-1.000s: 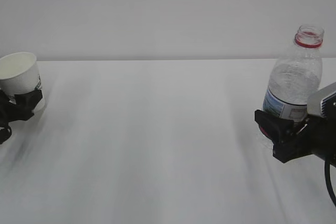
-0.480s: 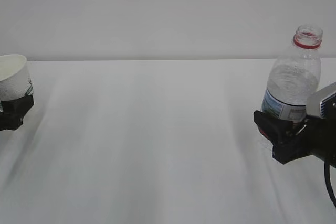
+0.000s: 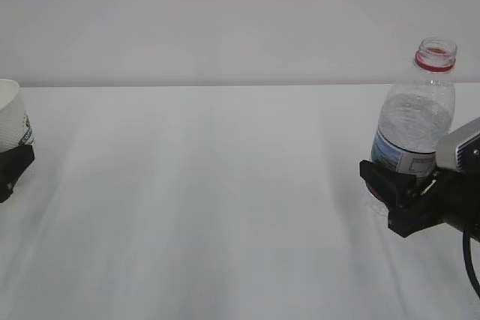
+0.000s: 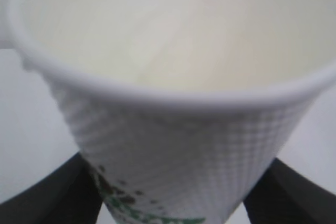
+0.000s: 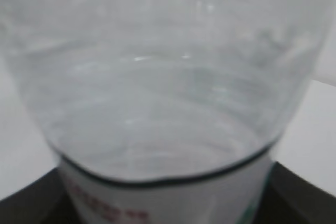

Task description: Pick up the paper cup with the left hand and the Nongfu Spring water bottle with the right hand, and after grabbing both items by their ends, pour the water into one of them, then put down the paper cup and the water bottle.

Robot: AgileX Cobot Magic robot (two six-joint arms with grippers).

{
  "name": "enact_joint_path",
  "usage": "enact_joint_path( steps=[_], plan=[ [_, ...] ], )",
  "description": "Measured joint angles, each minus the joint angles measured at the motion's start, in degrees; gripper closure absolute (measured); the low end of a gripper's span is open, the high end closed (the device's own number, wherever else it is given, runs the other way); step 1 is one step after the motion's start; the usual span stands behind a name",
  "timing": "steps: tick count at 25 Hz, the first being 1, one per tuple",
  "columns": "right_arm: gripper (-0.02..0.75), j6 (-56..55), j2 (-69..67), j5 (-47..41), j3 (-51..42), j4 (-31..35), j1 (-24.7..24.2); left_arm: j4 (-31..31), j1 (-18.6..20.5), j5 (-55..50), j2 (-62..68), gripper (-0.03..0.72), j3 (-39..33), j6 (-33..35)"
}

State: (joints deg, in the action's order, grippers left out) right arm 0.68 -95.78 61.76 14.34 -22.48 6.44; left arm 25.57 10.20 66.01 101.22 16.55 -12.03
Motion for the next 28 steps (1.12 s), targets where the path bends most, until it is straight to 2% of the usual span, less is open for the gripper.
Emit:
enact_joint_path(
  steps=[7,24,28],
  plan=[
    [0.215,-0.68,0.00,0.00,0.00,-0.55,0.00,1.51,0.00,0.00,-2.89,0.140,-4.13,-0.79],
    [0.215,-0.68,0.00,0.00,0.00,-4.52,0.00,17.49,0.00,0.00,-5.09,0.143,-5.01,-4.65],
    [0.215,-1.55,0.00,0.00,0.00,-5.55,0.00,18.00,-2.99,0.00,-5.09,0.143,-5.01,-4.70]
  ],
)
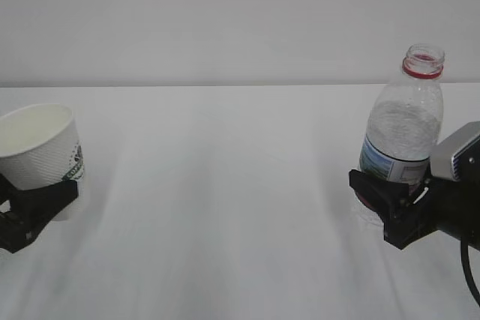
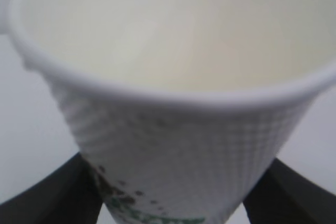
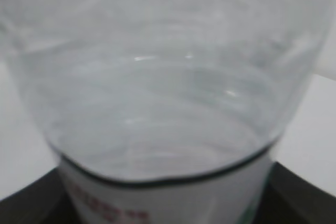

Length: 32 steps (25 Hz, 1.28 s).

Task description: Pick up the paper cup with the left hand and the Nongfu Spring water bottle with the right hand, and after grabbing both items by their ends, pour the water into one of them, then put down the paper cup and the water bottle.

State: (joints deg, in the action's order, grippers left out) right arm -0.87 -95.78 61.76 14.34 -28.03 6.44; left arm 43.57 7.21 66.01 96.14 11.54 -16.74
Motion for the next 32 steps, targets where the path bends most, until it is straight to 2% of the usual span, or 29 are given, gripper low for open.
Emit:
enact_joint_path(
  steps=[8,14,21,28,32],
  plan=[
    [0.216,-0.56,0.00,0.00,0.00,-0.46,0.00,0.10,-9.39,0.00,0.00,0.144,0.00,1.08],
    [0.215,-0.77,0.00,0.00,0.00,-1.41,0.00,0.10,-13.12,0.00,0.00,0.144,0.00,1.65],
    [0.215,-0.99,0.00,0.00,0.00,-1.41,0.00,-0.20,-19.19,0.00,0.00,0.145,0.00,1.78],
    [0.215,-0.99,0.00,0.00,0.00,-1.41,0.00,-1.49,-23.84,0.00,0.00,0.145,0.00,4.32],
    [0.216,-1.05,0.00,0.00,0.00,-1.50,0.00,-1.62,-26.74,0.00,0.00,0.145,1.83,4.69]
  ],
)
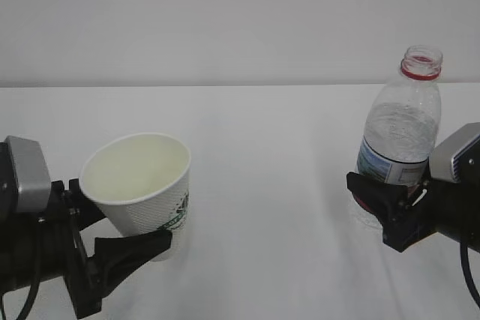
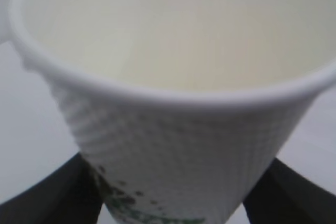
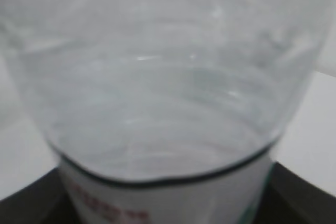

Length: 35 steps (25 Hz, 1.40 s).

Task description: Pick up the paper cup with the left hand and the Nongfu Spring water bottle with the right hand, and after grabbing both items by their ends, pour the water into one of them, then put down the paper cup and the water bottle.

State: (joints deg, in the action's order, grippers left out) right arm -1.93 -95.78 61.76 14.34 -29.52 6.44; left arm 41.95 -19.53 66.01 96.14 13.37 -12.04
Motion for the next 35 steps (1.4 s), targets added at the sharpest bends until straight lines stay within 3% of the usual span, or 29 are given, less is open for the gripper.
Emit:
enact_joint_path(
  steps=[19,26,35],
  plan=[
    [0.215,-0.15,0.00,0.00,0.00,0.00,0.00,-3.38,-18.31,-2.99,7.64,0.145,14.40,0.00],
    [0.216,-0.15,0.00,0.00,0.00,-0.03,0.00,-3.56,-22.17,-4.41,11.41,0.145,18.12,0.00],
    [0.215,-0.15,0.00,0.00,0.00,-0.46,0.00,-3.84,-22.70,-4.51,11.79,0.145,18.47,0.00]
  ],
)
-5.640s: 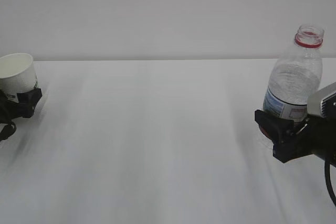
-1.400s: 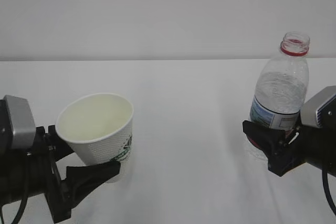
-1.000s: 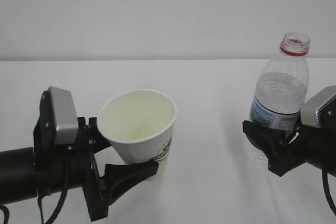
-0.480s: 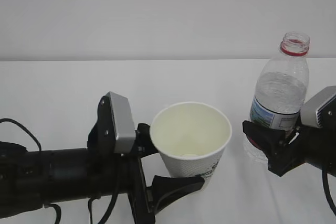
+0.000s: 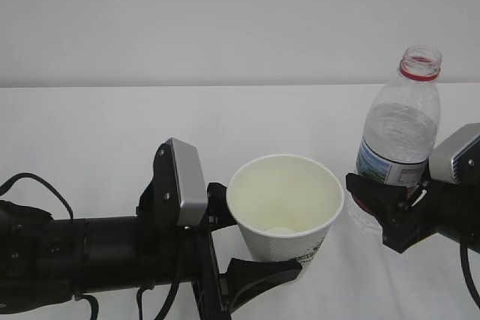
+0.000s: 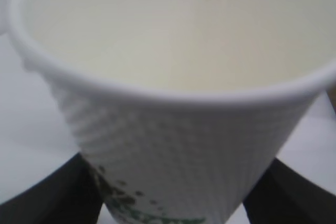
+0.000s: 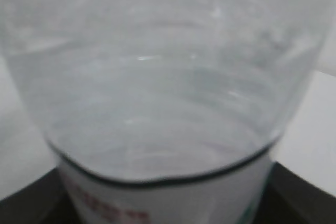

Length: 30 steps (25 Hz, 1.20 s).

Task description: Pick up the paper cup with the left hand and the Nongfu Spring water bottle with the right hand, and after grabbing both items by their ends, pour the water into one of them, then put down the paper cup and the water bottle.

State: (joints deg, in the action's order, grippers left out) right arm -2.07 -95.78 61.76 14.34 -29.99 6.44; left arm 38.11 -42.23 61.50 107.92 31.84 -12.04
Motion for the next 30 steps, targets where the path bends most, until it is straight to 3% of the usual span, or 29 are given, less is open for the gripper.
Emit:
enact_joint_path(
  steps=[13,30],
  plan=[
    [0.216,1.48,2.26,-0.67,1.97,-0.36,0.00,0.10,0.00,0.00,0.00,0.145,0.00,-1.58],
    [0.215,0.28,15.46,-21.12,13.09,-8.99,0.00,0.31,-0.10,1.38,0.00,0.145,0.00,-1.70]
  ],
)
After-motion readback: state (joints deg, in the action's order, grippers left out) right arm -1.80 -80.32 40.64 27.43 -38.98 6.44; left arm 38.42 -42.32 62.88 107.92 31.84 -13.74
